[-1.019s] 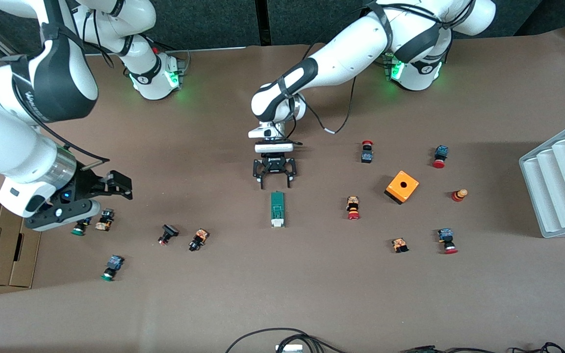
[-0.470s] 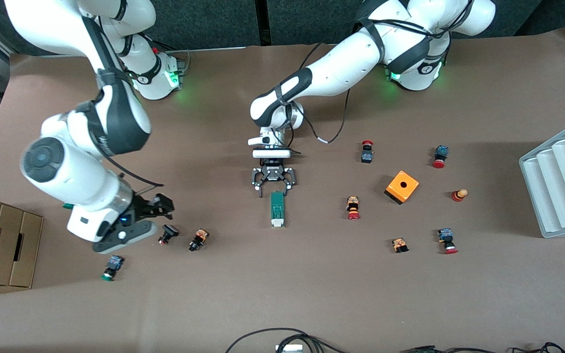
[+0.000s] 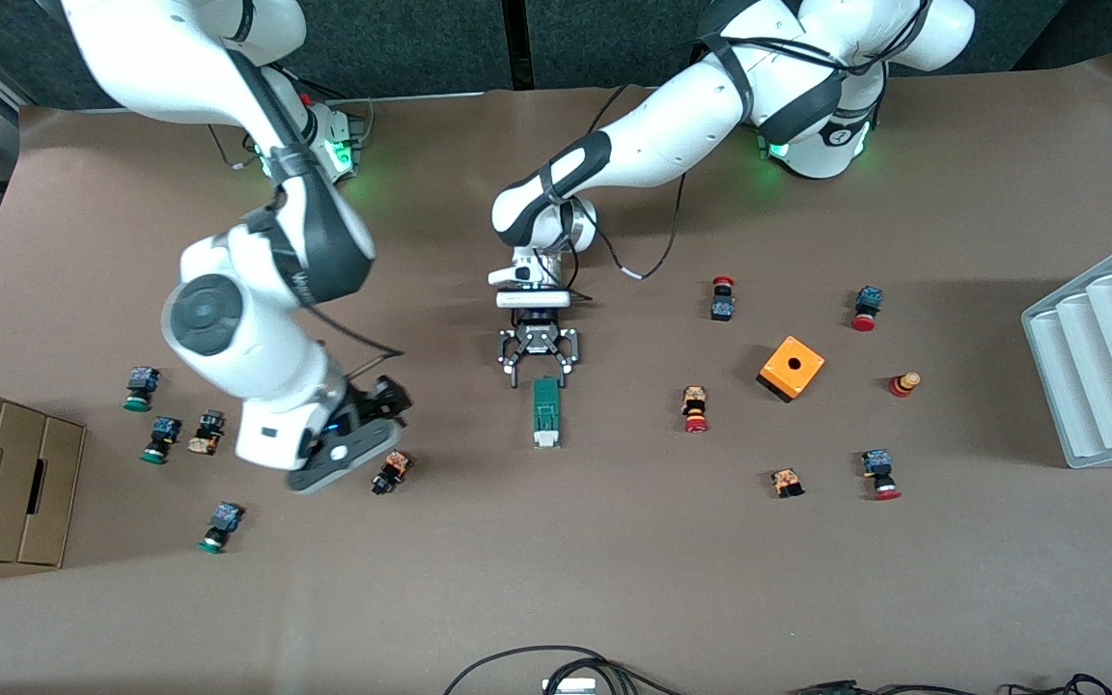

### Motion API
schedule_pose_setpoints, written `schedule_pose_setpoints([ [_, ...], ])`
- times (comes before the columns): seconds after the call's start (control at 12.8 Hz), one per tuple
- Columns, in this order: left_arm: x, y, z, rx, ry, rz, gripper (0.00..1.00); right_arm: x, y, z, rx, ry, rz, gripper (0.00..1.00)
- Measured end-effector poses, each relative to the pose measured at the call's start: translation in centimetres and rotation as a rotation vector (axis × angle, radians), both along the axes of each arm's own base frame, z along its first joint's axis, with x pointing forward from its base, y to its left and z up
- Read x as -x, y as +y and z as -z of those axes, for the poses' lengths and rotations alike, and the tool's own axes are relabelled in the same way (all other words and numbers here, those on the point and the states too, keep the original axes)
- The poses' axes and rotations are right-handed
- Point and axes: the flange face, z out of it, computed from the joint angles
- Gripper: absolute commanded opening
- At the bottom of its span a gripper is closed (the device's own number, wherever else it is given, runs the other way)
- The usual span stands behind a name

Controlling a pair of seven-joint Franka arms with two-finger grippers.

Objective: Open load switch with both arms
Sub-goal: 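Reach the right gripper to the switch's white handle while the left gripper waits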

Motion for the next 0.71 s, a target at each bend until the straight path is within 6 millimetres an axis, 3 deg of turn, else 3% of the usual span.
schedule_pose_setpoints([
  [0.39, 0.0, 0.5, 0.2, -0.018, -0.024, -0.008, 0.76, -0.1, 3.0, 2.2, 0.009, -0.052, -0.246, 0.99],
  [0.71, -0.2, 0.7, 0.3, -0.019, -0.027, -0.013, 0.71, -0.2, 6.6, 6.1, 0.016, -0.143, -0.479, 0.99],
])
